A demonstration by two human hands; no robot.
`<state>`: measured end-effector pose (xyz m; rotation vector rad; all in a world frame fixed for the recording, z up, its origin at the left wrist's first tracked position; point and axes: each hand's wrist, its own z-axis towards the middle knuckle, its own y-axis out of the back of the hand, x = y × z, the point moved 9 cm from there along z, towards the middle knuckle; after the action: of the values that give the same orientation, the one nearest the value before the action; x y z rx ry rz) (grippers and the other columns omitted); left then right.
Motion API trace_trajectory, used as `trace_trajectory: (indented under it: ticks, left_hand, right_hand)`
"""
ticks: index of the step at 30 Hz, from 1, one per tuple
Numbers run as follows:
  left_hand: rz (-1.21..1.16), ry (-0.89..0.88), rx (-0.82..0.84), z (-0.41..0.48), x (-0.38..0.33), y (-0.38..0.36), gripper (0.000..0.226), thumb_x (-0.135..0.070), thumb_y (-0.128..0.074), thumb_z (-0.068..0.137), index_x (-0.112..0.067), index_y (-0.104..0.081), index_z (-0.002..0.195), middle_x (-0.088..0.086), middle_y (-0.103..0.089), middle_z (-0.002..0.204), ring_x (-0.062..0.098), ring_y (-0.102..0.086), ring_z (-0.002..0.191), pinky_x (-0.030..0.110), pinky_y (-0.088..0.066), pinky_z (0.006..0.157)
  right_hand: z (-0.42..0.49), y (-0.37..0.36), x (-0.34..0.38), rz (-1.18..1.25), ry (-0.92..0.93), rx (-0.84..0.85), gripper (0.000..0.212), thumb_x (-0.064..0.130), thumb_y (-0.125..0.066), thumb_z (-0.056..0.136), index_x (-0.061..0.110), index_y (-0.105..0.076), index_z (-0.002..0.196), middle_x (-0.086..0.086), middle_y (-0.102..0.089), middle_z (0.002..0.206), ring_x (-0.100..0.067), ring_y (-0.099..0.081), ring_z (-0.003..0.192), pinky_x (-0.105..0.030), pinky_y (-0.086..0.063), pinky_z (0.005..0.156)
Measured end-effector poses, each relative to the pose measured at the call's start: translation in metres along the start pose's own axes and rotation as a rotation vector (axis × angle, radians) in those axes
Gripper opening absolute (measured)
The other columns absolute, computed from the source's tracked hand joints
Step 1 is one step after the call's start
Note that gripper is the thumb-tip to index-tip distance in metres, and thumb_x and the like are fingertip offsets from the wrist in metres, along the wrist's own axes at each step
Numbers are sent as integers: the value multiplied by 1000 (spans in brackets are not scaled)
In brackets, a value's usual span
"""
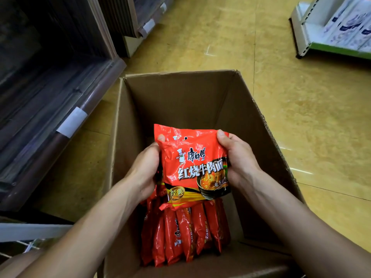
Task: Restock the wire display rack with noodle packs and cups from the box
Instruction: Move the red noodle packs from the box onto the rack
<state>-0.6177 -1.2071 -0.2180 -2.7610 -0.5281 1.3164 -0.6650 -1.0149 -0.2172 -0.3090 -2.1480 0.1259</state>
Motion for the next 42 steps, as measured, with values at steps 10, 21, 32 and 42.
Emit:
trace_trajectory:
  ticks: [10, 21, 32, 42]
  left_hand:
    - [262, -160, 162, -1, -11, -21, 82, -84, -62, 72, -32, -54, 135, -6, -79, 100, 15, -77, 89, 36, -61, 82]
    - [260, -283, -11, 2, -18, -1, 63, -77, -70, 73, -33, -63, 118, -6, -77, 109, 19, -75, 96, 48, -58, 92]
    - [192, -329, -21, -1, -26, 4, 62, -67, -66, 84, -78, -29, 132, -8, -66, 132, 19, -75, 100, 49, -59, 90]
    - [136, -245, 30, -11, -24, -7, 47, -52, -66, 90, -41, -55, 134, -3, -76, 113, 22, -75, 98, 50, -58, 92]
  right_hand:
    - [7, 18, -18, 133, -134, -157, 20, 26, -66, 97, 8, -65, 105, -21, -76, 100, -38, -75, 90, -62, -56, 89]
    - [1, -9, -1, -40, -109, 49, 49, 50, -62, 95, 7, -63, 118, -17, -77, 100, -32, -76, 91, -53, -58, 91]
    - [-10, -20, 5, -238, 15, 186, 33, 39, -66, 95, 19, -66, 121, -4, -78, 102, -21, -77, 91, -37, -60, 84]
    - [-12, -10, 7, -196, 39, 76, 23, 38, -58, 101, 20, -68, 111, -3, -79, 92, -20, -77, 82, -34, -63, 70]
